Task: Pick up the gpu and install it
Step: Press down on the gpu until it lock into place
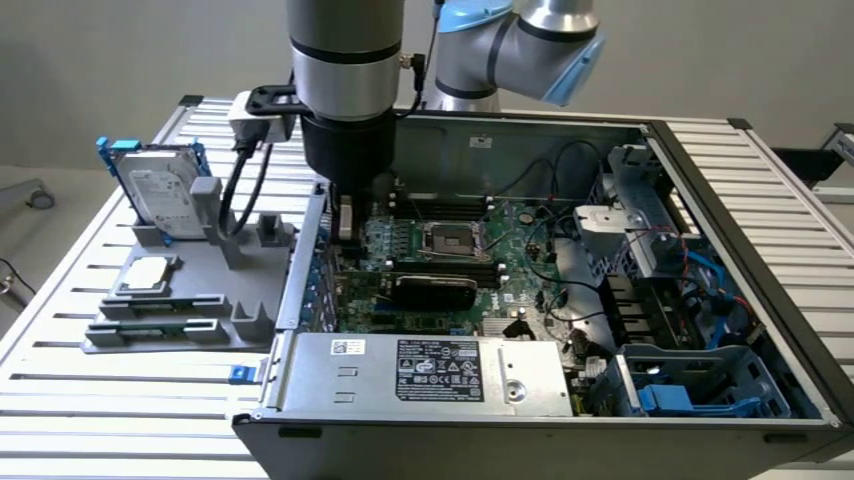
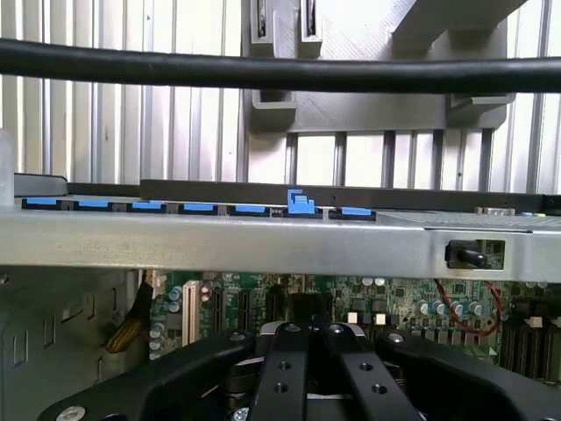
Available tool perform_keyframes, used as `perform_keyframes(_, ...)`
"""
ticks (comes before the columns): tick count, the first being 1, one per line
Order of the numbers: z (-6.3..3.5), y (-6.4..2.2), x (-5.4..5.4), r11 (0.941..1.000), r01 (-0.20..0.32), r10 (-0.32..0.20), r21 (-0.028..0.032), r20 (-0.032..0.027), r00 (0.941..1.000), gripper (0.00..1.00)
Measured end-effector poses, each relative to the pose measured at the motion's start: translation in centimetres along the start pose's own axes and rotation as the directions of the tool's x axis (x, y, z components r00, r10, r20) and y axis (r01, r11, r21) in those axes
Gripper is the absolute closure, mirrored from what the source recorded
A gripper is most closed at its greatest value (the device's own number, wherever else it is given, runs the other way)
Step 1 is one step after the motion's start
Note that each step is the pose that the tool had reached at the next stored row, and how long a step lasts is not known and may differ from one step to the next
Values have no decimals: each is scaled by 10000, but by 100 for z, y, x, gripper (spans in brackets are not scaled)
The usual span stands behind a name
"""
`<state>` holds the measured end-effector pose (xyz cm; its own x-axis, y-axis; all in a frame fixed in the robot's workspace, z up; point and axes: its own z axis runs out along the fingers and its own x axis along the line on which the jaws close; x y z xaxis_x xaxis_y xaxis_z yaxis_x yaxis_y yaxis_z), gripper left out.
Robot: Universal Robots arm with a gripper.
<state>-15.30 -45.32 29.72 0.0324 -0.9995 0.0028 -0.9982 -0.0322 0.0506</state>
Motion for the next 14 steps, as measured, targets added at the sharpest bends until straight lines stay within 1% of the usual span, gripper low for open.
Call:
perform_keyframes(5, -21, 47, 4, 10000, 0, 0, -17, -4, 10000, 89)
perform_keyframes(9, -93, 53, 35, 10000, 0, 0, -38, -1, 10000, 89)
perform_keyframes(11, -117, 55, 53, 10000, 1, -1, -64, -1, 10000, 89)
perform_keyframes(14, -128, 57, 59, 9999, 0, 0, -130, 2, 10000, 89)
